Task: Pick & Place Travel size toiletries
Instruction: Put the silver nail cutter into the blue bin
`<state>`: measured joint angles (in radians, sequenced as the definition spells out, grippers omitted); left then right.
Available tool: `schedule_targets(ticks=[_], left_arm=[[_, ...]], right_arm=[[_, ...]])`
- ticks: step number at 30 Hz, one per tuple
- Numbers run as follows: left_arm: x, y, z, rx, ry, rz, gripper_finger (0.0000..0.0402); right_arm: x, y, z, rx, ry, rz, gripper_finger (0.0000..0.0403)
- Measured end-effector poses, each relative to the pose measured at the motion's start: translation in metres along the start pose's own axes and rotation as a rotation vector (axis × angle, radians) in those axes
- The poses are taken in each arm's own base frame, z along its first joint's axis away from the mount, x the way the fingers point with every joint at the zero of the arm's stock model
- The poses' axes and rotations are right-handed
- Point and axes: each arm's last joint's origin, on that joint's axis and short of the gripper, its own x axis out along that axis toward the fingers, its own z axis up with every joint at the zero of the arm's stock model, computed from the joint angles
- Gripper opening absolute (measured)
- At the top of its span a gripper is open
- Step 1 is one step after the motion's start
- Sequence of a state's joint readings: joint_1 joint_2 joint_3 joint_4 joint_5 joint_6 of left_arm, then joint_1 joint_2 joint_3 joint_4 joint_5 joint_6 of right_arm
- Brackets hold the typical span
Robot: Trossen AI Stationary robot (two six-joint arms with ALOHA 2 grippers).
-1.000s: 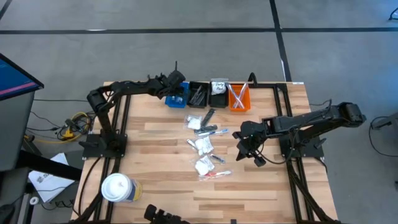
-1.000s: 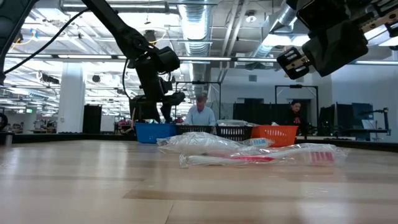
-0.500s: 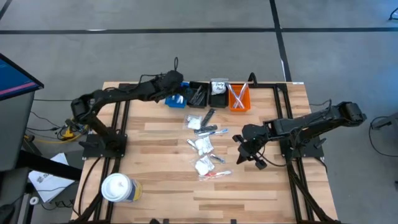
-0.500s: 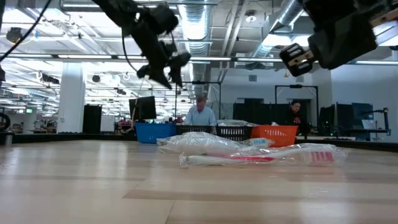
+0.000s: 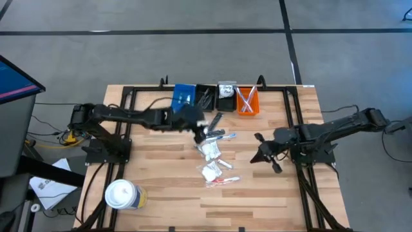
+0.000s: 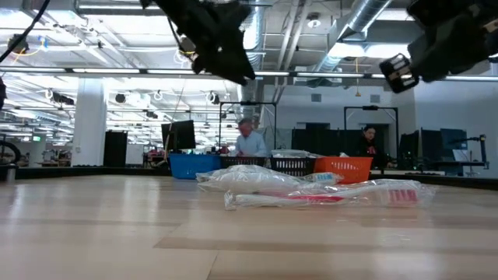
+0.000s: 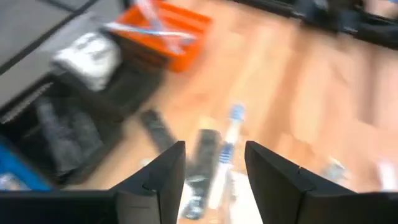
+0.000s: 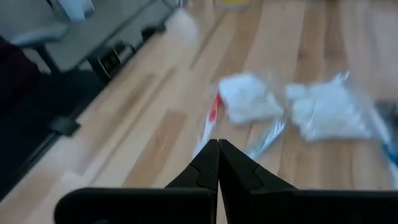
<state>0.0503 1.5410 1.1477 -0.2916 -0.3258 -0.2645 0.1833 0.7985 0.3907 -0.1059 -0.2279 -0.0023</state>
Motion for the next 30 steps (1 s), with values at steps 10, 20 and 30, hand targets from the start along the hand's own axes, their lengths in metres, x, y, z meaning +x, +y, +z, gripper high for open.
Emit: schedule_targets(ticks=[10,20,30], left_arm=[[-0.012,-0.060,-0.029,0.484,0.058,-0.162,0.0159],[0.041,-0.066,-0.075,0.555,0.327,-0.201,0.0168],[0.063,-0.062,-0.092,0.567,0.416,-0.176,0.0165]], right_arm=[[-0.013,0.003,-0.006,-0.072,-0.315,-0.001,0.0000],[-0.011,0.003,-0.011,-0.074,-0.338,0.007,0.0000],[-0.011,0.003,-0.012,-0.084,-0.325,0.005,0.0000]])
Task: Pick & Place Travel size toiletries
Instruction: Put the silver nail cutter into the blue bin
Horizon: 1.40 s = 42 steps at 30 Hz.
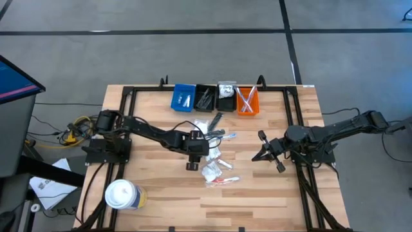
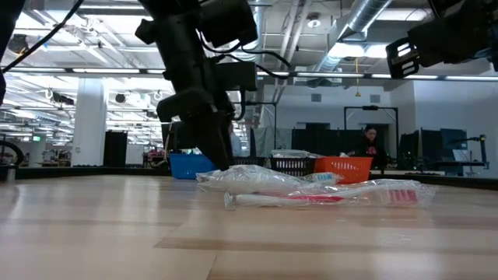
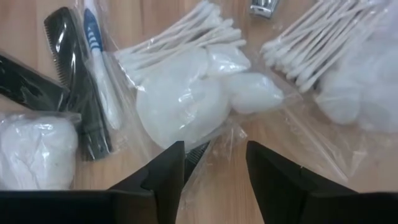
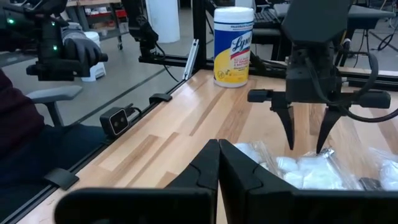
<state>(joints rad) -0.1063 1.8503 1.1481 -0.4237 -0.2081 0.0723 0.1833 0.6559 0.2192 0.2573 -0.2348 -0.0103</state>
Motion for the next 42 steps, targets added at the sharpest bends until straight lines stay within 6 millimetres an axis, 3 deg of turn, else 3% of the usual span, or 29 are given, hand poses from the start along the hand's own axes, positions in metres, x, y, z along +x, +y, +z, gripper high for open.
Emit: schedule_targets(ticks=[23,32,42], left_arm=[[0.001,0.005,-0.003,-0.017,0.024,0.004,0.0163],[0.012,-0.001,-0.028,-0.100,0.106,-0.001,0.0163],[0.015,-0.003,-0.034,-0.105,0.092,-0.011,0.0163]], right_arm=[[0.000,0.000,-0.002,0.007,0.017,0.000,0.0000],[0.000,0.000,-0.002,0.006,0.017,0.000,0.0000],[-0.003,-0.012,0.003,-0.212,-0.028,-0.086,0.0000]])
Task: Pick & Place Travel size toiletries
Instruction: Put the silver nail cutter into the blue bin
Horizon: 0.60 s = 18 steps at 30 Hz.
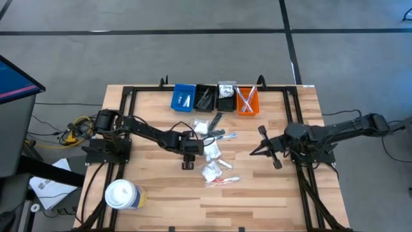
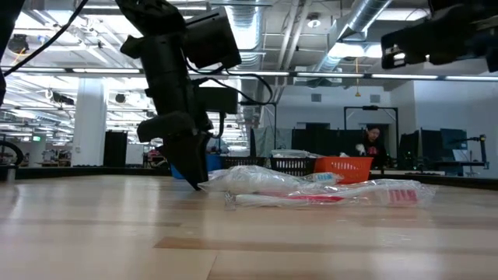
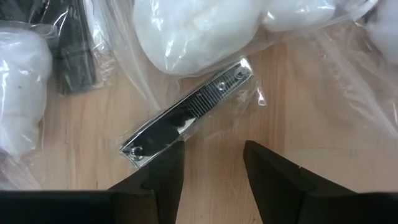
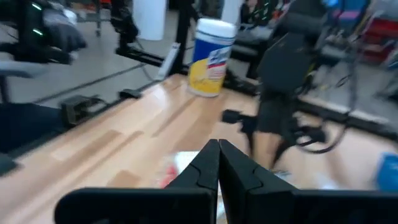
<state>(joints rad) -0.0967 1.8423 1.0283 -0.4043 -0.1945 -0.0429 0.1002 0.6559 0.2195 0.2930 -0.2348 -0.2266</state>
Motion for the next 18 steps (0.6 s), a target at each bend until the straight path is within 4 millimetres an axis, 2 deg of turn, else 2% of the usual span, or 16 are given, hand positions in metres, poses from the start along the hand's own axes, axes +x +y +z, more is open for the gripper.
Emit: schedule_targets(ticks=[7,13,18], left_arm=[[-0.005,0.002,0.000,0.058,-0.016,0.017,0.0163],[-0.030,0.009,0.008,0.137,-0.107,0.115,0.0163],[-0.042,0.015,0.011,0.226,-0.146,0.123,0.0163]], right_arm=[[-0.005,-0.026,0.000,-0.112,-0.006,-0.212,0.0000],[-0.007,-0.051,-0.013,-0.056,0.069,-0.373,0.0000],[-0.003,-0.067,-0.027,0.044,0.118,-0.440,0.0000]])
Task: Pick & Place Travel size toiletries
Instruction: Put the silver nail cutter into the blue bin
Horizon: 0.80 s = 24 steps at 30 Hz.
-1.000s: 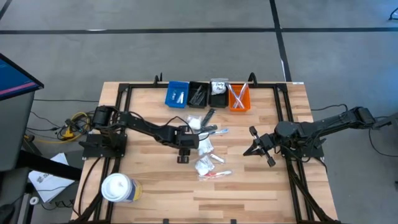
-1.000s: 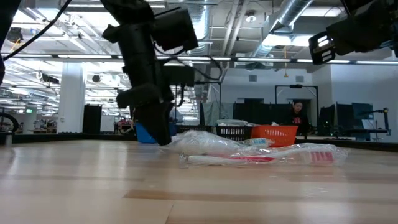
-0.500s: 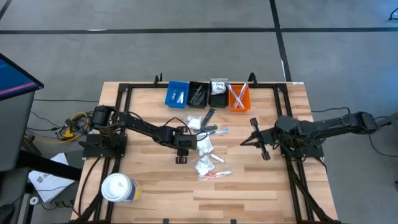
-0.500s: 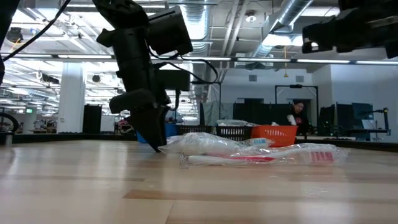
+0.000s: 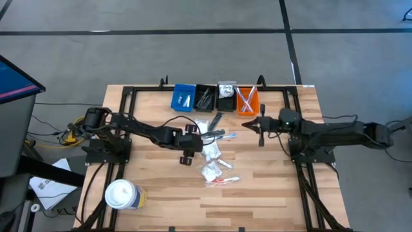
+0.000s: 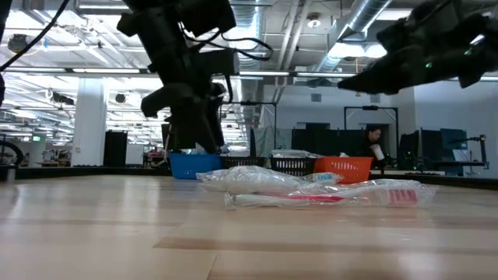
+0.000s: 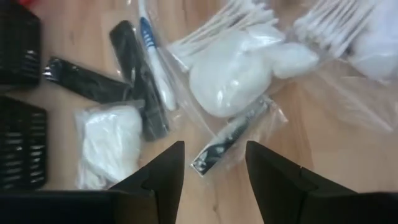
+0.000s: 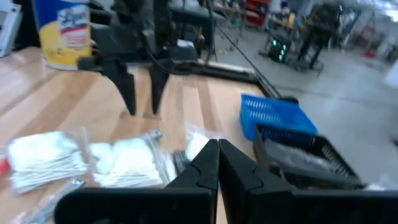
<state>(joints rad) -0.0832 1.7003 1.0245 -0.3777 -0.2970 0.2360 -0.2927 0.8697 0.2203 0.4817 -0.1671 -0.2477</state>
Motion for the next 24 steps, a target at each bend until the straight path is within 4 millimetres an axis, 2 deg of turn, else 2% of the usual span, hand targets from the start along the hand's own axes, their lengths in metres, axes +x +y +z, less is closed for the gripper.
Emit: schedule_targets(ticks=[10,17,24], left_arm=[[0.018,0.005,-0.004,0.043,0.007,-0.089,0.0163],[0.037,-0.005,-0.007,0.180,0.016,-0.175,0.0163],[0.050,-0.010,-0.009,0.221,0.032,-0.185,0.0163]], right_arm=[[0.022,0.005,-0.017,0.049,0.048,0.055,0.0000],[0.024,0.010,-0.014,0.034,0.007,0.094,0.0000],[0.024,0.009,-0.014,0.028,0.008,0.090,0.0000]])
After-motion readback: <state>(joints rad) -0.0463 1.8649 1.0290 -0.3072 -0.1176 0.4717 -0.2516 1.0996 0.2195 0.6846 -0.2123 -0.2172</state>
